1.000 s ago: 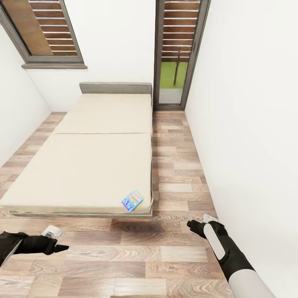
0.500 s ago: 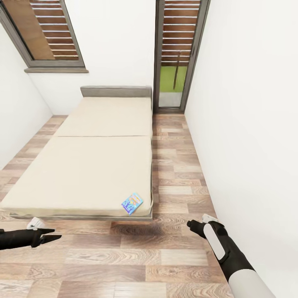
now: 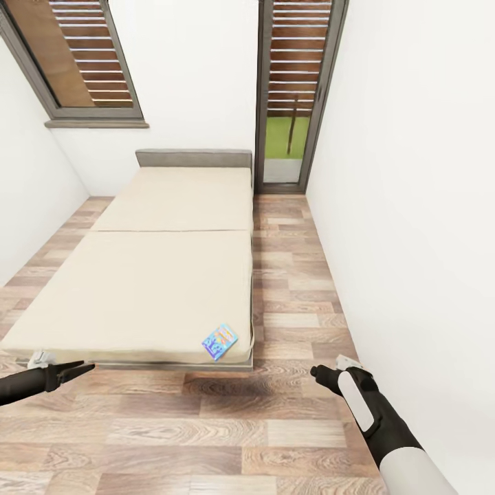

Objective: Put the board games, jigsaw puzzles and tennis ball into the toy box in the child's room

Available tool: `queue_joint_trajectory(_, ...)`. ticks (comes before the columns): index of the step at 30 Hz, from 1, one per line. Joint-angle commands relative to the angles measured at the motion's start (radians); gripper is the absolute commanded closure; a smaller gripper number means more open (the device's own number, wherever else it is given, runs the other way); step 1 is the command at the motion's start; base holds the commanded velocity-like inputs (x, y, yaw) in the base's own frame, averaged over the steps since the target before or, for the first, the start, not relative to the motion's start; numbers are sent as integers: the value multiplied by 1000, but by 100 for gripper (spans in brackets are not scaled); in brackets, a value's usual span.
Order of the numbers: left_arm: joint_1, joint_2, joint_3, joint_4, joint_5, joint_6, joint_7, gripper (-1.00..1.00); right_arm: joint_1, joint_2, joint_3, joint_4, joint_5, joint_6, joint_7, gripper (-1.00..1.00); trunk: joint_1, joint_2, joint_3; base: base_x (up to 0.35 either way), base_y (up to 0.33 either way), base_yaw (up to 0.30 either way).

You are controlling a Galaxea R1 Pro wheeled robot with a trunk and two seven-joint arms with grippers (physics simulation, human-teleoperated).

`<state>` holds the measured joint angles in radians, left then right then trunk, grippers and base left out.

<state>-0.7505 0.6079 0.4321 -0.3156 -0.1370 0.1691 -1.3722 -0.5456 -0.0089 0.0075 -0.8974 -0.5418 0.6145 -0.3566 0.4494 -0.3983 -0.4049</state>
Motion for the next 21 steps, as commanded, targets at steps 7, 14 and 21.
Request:
queue_joint_trajectory(7, -1, -5, 34, 0, -10, 16, -2, -100, -1, 0, 1, -2, -10, 2, -8, -100, 1, -2, 9, 0, 0, 0)
queue_joint_trajectory(14, -1, -7, 37, 0, -10, 16, 3, -100, -1, 0, 1, -2, -10, 1, -8, -100, 1, -2, 19, 0, 0, 0)
queue_joint_trajectory(21, -1, -9, 37, 0, -10, 15, 3, -100, -1, 0, 1, -2, -10, 1, -8, -100, 1, -2, 30, 0, 0, 0)
